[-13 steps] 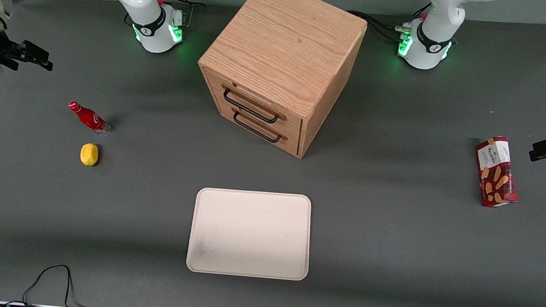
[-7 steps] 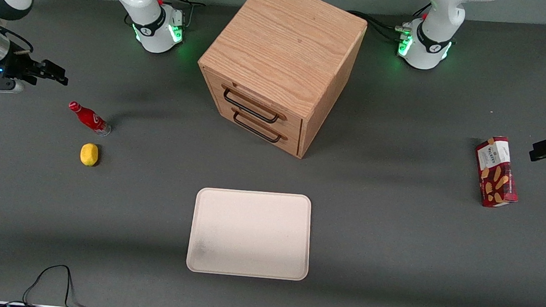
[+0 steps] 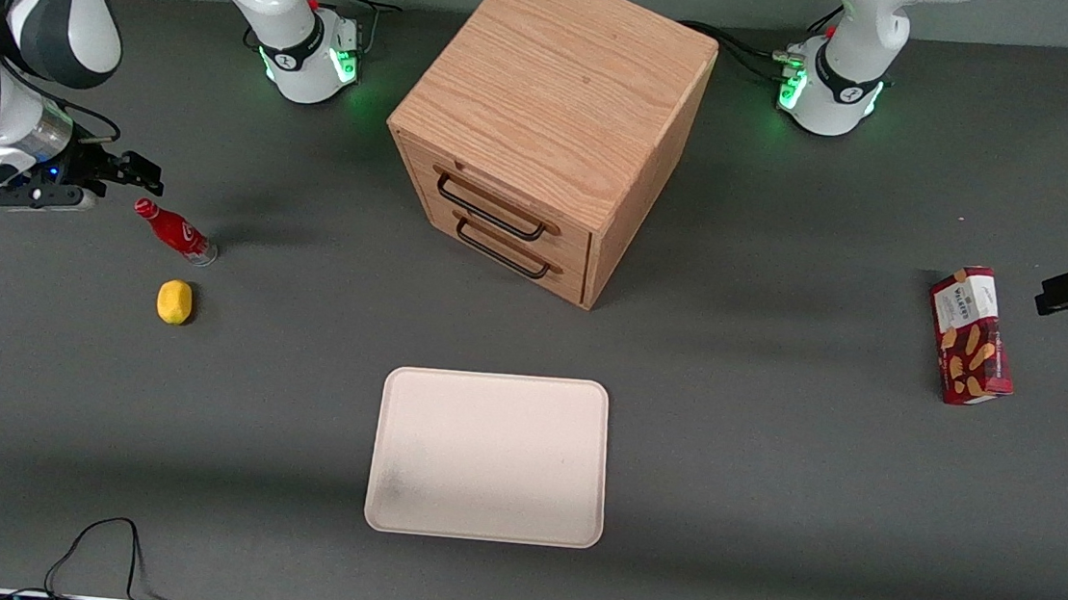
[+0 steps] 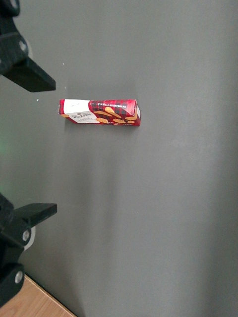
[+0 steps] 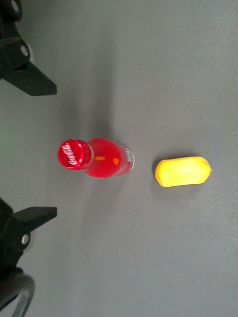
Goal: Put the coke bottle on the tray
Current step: 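Lower the right gripper and close it around the bottle's cap end, then lift the red bottle with the right gripper off the table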
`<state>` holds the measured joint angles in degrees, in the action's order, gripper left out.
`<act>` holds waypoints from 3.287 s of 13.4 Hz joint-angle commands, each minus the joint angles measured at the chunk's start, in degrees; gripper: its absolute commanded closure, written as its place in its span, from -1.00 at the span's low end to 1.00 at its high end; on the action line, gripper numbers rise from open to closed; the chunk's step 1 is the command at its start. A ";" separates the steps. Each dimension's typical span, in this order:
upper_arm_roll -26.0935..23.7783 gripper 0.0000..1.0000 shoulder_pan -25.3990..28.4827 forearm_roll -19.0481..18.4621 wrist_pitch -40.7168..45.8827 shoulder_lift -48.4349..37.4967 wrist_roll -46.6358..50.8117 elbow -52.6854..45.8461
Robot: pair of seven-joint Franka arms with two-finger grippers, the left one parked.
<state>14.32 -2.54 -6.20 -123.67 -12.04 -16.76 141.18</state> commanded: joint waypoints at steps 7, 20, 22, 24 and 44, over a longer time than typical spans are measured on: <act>0.18 -0.91 -0.36 -1.27 -5.79 4.22 -3.28 0.93; 0.18 1.00 -0.45 -1.27 -6.23 3.95 -4.42 1.81; 0.18 1.00 -0.45 -1.18 -6.15 3.86 -4.33 1.64; 0.09 1.00 -0.36 -1.18 -5.10 3.16 -3.63 1.03; -4.66 1.00 6.57 4.00 46.32 24.66 9.09 -60.82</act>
<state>9.39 1.72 -4.12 -81.34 5.45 -11.45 89.75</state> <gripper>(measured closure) 0.687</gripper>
